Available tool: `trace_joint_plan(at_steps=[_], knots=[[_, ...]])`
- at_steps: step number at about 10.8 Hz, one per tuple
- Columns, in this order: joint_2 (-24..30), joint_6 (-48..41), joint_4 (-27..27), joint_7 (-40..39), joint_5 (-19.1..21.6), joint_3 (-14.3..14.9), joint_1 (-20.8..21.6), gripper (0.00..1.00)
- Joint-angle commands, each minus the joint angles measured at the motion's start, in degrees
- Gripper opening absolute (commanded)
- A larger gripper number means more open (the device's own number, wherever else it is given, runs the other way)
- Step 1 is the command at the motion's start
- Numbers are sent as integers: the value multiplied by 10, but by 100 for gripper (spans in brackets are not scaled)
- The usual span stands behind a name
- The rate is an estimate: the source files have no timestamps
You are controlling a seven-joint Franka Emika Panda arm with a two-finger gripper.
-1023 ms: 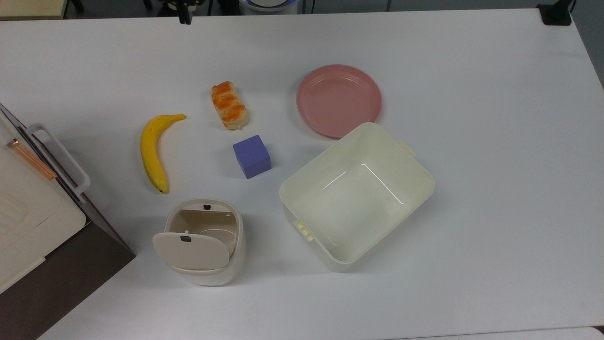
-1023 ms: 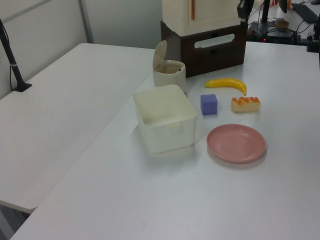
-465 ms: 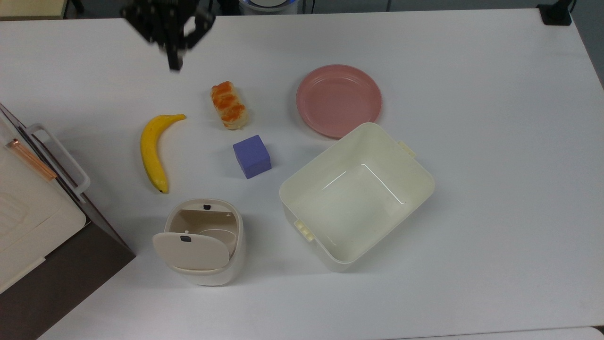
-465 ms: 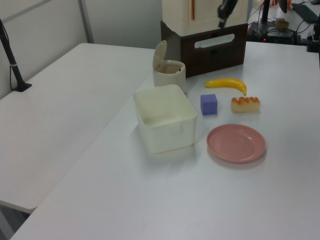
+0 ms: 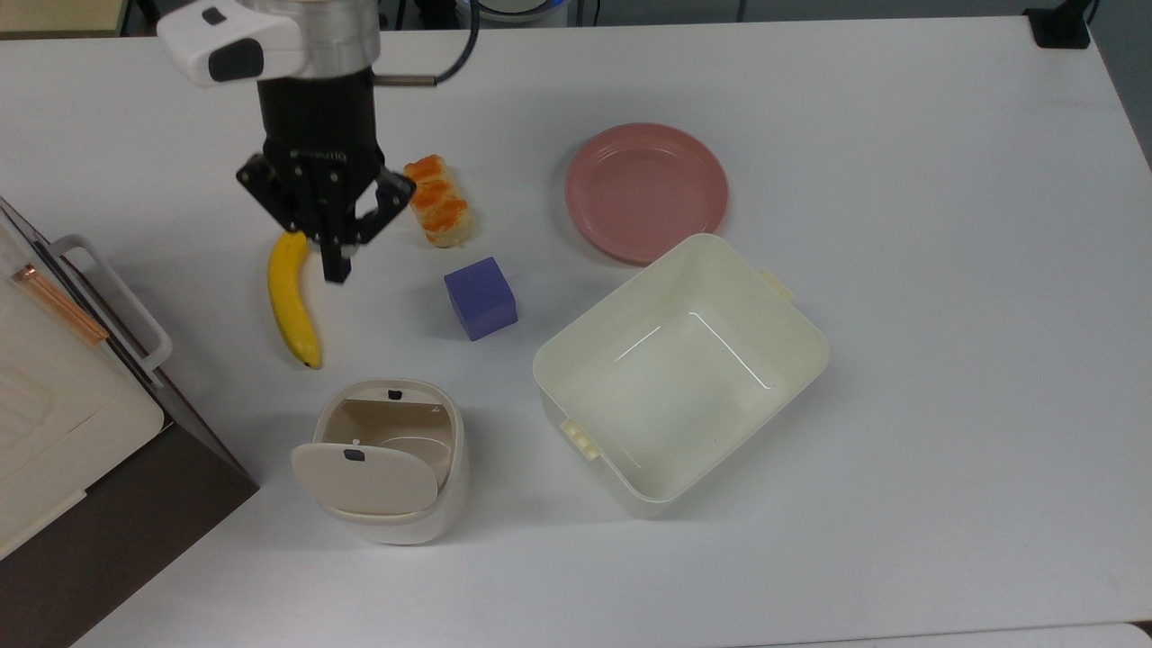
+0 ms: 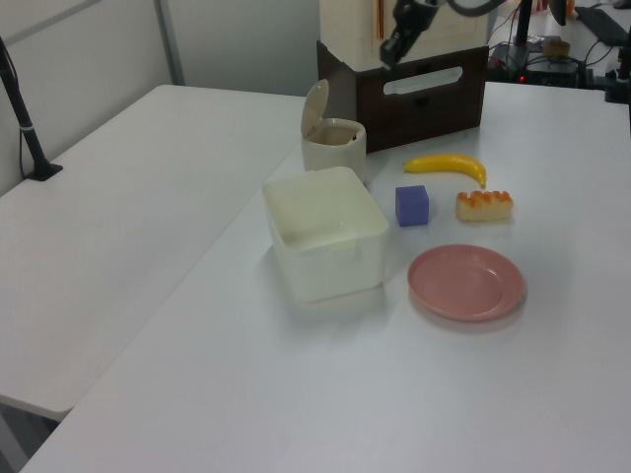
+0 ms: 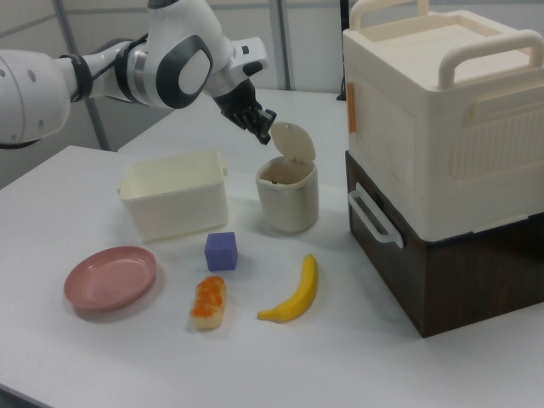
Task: Close the trash can
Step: 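Move the gripper over the open lid of the cream trash can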
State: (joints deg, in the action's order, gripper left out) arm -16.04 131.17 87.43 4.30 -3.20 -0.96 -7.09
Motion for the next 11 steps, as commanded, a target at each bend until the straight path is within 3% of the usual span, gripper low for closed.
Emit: trace_joint_plan(at_steps=[1, 4, 8, 11], knots=[[-35, 39, -49, 37, -9, -9, 5, 0], [-56, 118, -68, 49, -17, -18, 5, 0], [-130, 158, -165, 87, -35, -19, 5, 0], [-166, 189, -194, 95, -38, -19, 5, 0]])
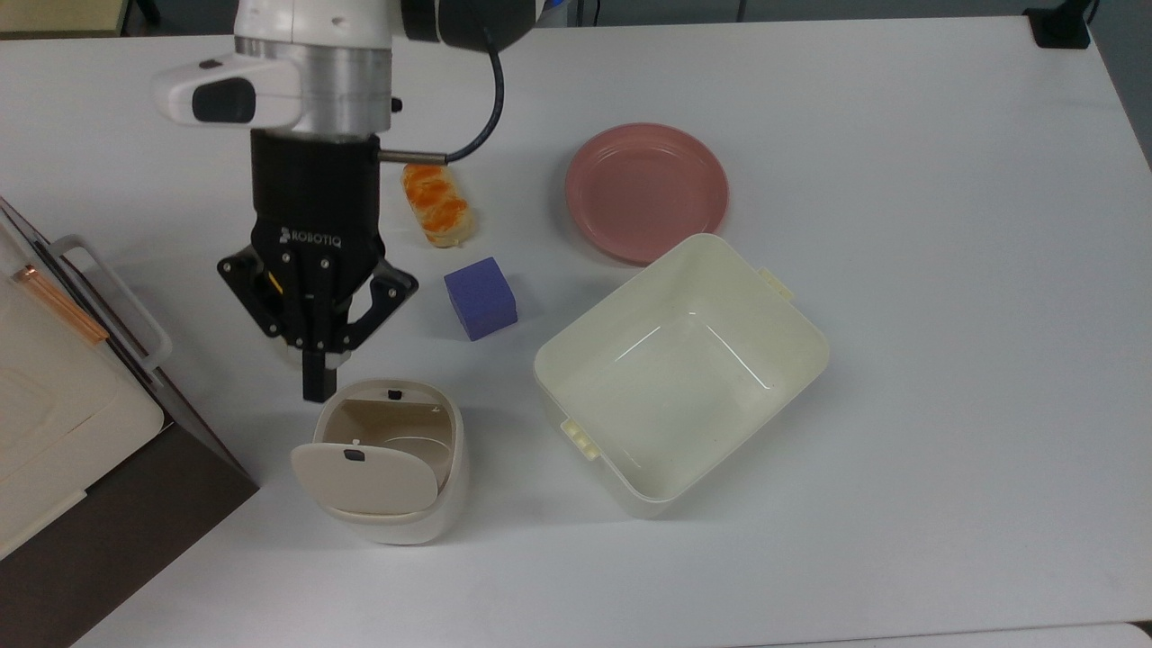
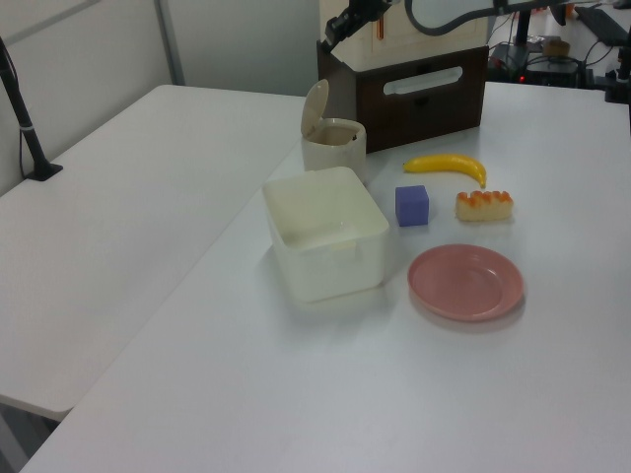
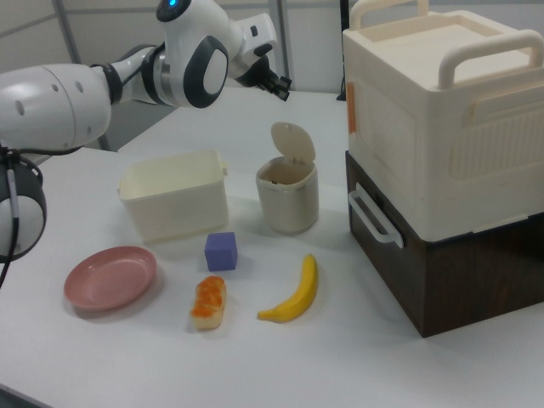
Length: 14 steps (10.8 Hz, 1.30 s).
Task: Close the trash can
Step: 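Move the gripper over the open lid of the cream trash can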
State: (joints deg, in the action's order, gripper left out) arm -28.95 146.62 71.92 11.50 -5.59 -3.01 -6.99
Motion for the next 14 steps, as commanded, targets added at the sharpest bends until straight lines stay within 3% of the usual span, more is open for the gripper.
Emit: trace_joint_plan(at_steps=[1, 6, 14], knots=[[-50, 55, -40, 23, -15, 1, 4, 0], [-90, 73, -35, 22, -32, 0, 4, 0], [-78, 73, -6, 24, -39, 1, 11, 0]])
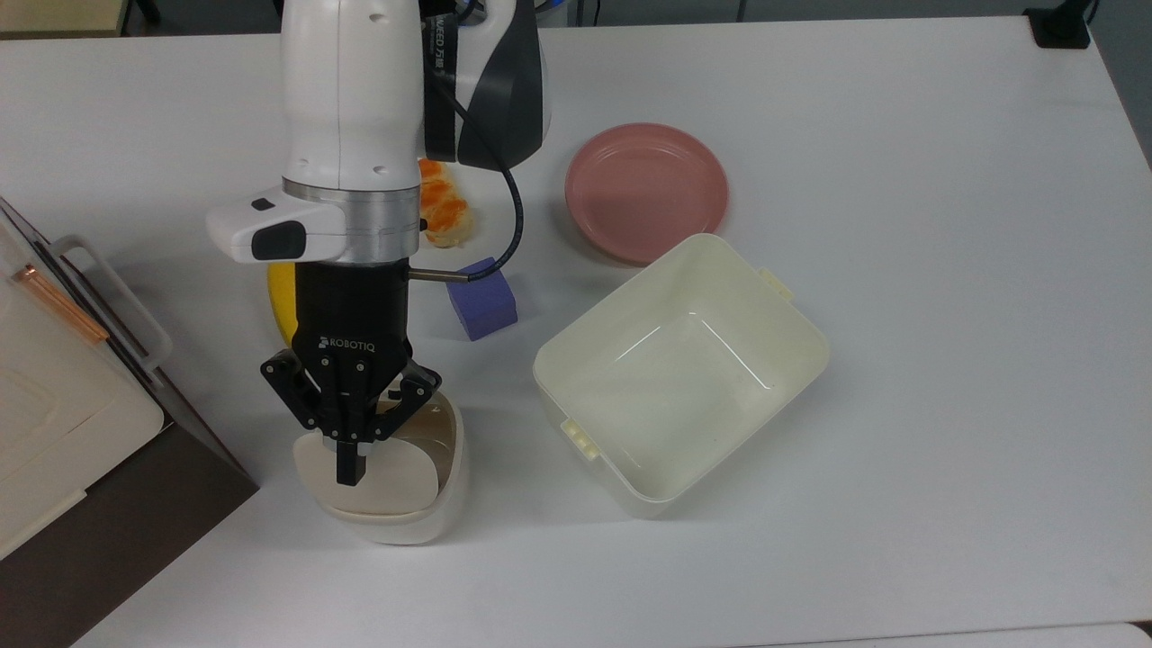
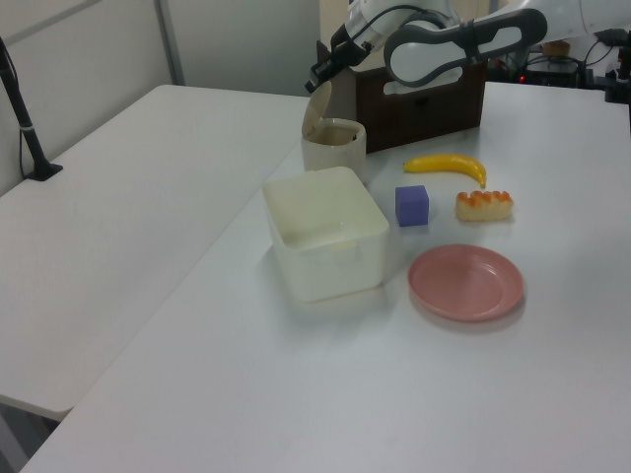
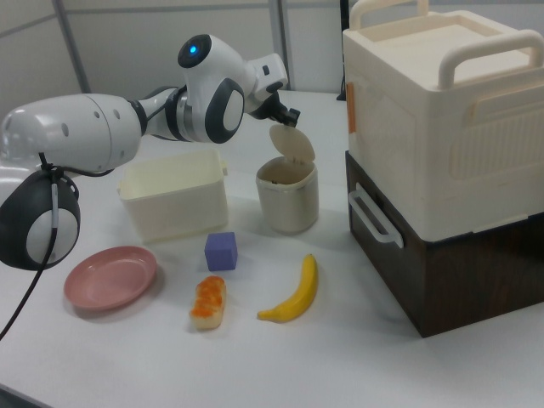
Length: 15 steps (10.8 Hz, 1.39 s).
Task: Close the trash can
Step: 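Push the raised lid down toward the can's rim with the gripper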
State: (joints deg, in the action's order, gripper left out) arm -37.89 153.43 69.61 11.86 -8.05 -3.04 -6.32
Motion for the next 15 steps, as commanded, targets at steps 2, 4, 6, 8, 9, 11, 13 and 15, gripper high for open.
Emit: trace_joint_plan(at_steps=[2, 4, 6, 8, 9, 11, 13, 15], knots=[[34, 6, 43, 21, -22, 1, 2, 0], [60, 8, 83, 21, -24, 2, 0, 0], [80, 8, 111, 21, -27, 4, -1, 0], [83, 7, 122, 21, -28, 4, -4, 0], [84, 7, 131, 21, -28, 5, -4, 0], [91, 6, 146, 21, -31, 6, -9, 0], [103, 6, 172, 22, -31, 5, -11, 0], [110, 6, 193, 39, -39, 5, -11, 0]])
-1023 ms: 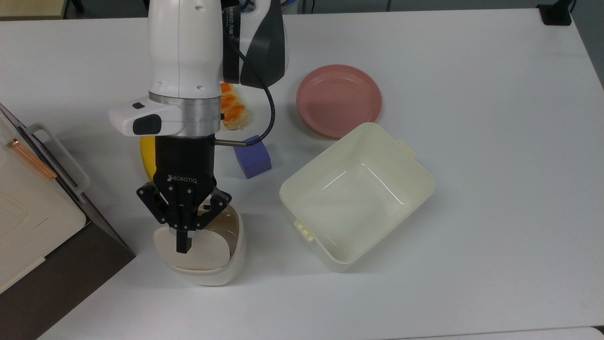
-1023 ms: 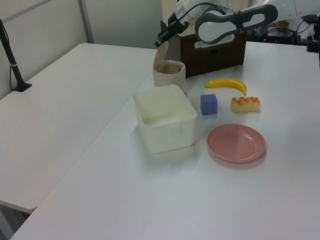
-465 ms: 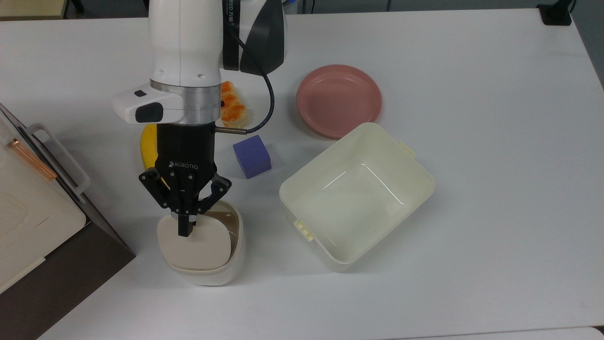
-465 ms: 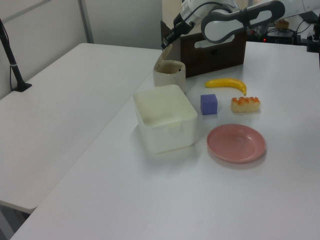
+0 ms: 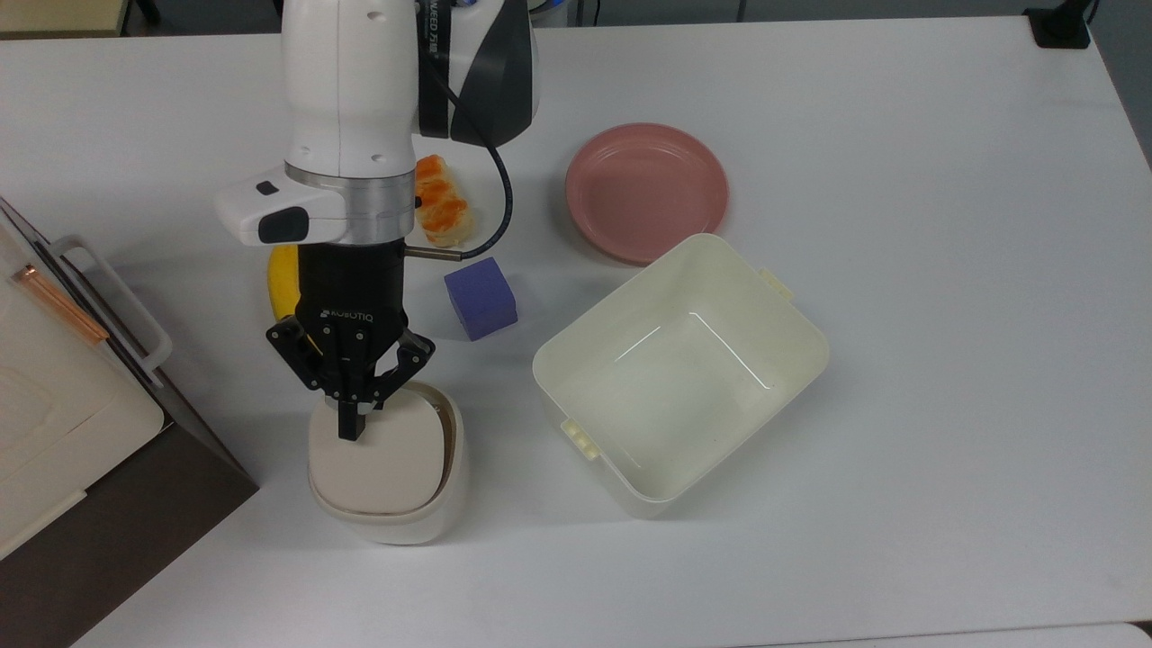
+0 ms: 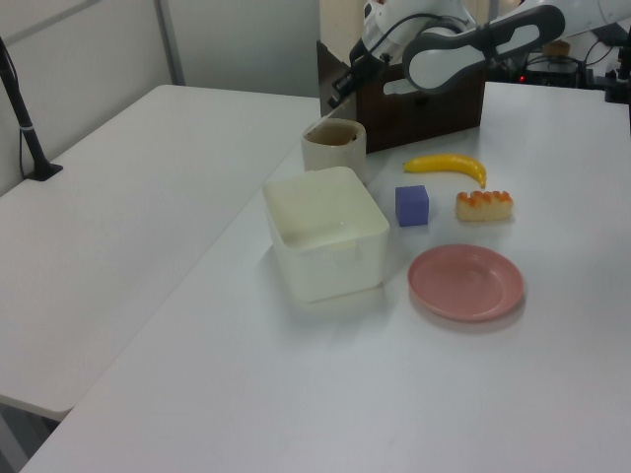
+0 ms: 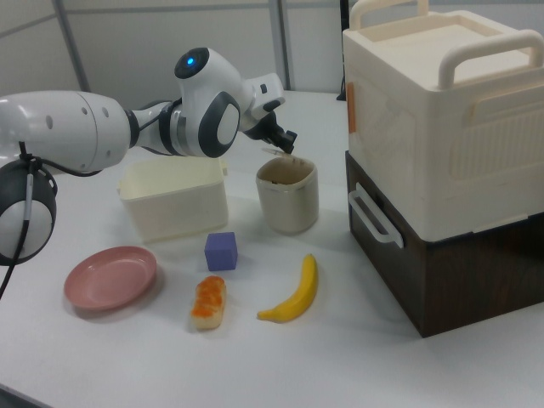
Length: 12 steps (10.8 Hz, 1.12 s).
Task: Close the trash can
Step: 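Push the raised lid down toward the can's rim with the gripper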
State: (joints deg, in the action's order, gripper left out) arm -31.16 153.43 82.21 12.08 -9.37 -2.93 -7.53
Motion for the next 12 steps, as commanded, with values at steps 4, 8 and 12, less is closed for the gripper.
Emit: trace_joint_plan(at_steps=[4, 8, 12], knots=[[51, 5, 108, 58, -58, 4, -5, 0], [50, 4, 145, 51, -71, 4, -8, 0], [60, 0, 112, 92, -64, -1, -7, 0]])
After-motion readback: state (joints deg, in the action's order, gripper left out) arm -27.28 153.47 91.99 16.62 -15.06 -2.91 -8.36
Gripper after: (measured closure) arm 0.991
